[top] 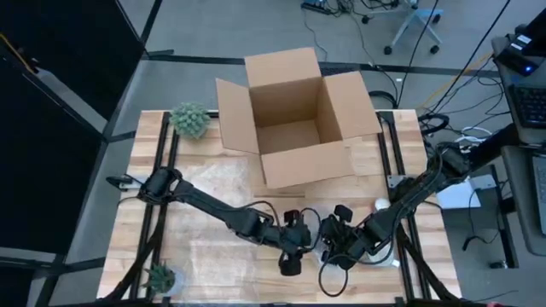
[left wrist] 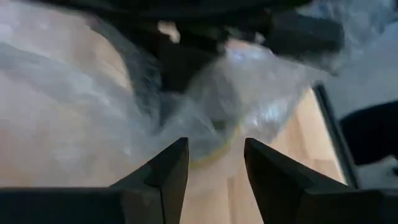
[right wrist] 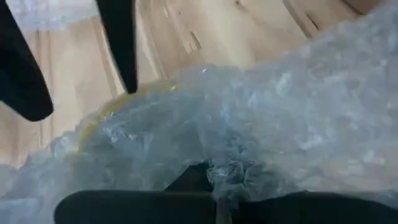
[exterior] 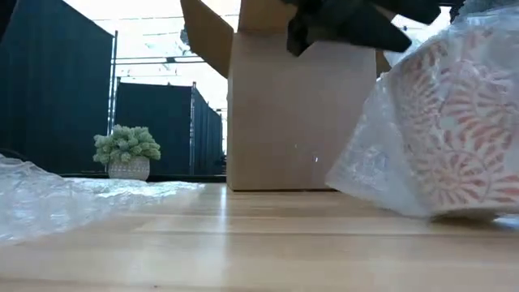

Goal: Wrap mug
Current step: Wrap the orange mug with bubble wrap

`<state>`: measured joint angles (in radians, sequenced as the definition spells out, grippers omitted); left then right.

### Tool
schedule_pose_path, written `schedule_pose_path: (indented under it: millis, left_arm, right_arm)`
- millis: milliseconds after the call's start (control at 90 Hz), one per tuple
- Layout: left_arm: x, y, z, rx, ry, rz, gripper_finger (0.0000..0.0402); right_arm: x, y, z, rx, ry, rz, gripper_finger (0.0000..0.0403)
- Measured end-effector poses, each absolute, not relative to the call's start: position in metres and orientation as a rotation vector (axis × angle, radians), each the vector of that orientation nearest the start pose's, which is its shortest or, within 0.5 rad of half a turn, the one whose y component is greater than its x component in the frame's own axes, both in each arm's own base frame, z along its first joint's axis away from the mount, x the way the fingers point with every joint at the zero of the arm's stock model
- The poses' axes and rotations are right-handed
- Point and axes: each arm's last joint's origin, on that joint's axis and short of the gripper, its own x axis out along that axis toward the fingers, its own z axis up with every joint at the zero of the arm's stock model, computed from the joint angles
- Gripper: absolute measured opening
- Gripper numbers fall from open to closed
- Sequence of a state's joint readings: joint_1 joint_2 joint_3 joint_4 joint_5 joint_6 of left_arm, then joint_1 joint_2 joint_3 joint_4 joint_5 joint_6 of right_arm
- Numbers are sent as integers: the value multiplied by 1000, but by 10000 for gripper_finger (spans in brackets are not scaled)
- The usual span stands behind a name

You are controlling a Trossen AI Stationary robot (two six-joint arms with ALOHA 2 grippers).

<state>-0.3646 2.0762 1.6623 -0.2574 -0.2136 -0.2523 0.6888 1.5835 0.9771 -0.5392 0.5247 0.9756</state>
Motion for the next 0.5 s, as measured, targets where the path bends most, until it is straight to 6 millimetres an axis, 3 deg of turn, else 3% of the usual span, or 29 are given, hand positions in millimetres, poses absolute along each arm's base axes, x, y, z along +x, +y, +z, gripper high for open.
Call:
schedule_pose_path:
  millis: [200,500]
  left_arm:
    - [451,-159,235,-30,562,-33,146]
    - [465,-160,194,-39,616,-24,146]
  right_arm:
    - [239,178,193,239,884,-297,0]
    - [240,180,193,250,875,-284,0]
